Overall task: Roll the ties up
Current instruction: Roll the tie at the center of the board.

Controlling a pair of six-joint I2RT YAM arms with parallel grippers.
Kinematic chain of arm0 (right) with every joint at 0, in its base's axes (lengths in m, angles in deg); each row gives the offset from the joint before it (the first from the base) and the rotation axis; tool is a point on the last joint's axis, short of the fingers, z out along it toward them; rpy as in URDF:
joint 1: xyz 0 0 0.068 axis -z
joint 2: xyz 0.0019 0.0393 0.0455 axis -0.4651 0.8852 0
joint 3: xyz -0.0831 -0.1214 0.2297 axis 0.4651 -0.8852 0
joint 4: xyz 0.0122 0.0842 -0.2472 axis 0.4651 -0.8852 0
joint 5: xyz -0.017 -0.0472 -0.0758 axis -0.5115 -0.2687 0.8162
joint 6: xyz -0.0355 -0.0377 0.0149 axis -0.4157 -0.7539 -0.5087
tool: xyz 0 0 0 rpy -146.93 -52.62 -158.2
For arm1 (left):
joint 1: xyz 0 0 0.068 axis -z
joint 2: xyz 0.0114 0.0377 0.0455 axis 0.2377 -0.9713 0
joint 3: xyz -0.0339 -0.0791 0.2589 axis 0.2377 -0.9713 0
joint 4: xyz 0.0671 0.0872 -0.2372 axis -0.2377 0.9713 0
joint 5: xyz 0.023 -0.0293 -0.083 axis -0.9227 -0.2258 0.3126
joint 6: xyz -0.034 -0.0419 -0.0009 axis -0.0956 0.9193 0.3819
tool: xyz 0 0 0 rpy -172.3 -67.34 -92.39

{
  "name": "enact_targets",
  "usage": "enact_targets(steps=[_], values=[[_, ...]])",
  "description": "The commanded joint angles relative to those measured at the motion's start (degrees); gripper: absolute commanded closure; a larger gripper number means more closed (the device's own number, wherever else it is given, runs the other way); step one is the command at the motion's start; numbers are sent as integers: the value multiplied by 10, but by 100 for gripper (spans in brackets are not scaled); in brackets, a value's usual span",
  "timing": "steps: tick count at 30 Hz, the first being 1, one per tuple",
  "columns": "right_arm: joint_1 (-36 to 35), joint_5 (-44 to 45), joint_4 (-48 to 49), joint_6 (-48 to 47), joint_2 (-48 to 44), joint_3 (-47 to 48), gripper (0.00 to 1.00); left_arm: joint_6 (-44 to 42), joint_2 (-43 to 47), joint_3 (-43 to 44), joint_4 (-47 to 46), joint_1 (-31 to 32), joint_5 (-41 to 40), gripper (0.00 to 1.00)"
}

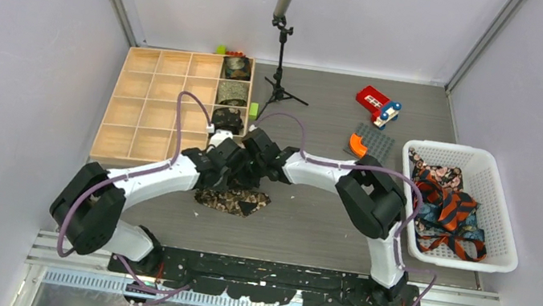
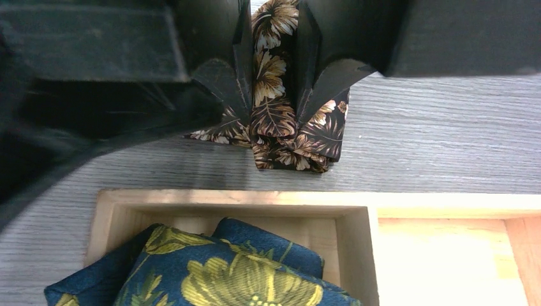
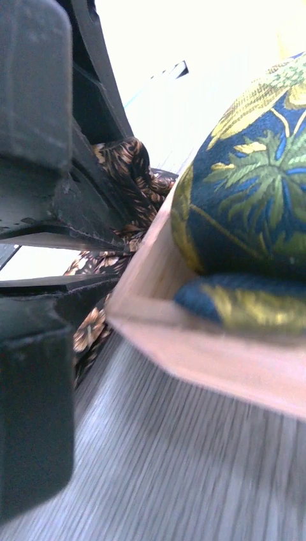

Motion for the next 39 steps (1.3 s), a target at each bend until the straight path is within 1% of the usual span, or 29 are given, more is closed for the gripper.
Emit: enact_targets(steps=[1,5,8,15,21,29,37,39], values=[[17,22,-27,-24,-72,-18,75,14,-26,17,-16,18,-11,92],[31,35,-45,-39,-102,-47,74,14,-41,25,-14,31,-16,92],[36,39,-47,-46,-123,-71,74,16,-48,29,-15,37,-14,90],[37,39,-45,-47,-152,-110,74,22,-52,36,-14,48,-12,71],[37,36,-33,-42,-167,-123,74,27,-50,43,-8,57,-11,59],[37,29,-23,-33,-170,-124,74,26,-38,57,9,66,-16,52],[36,18,-6,-22,-176,-125,74,30,-12,50,10,69,-14,46],[37,10,5,-18,-177,-128,72,30,-4,48,10,70,-14,44]])
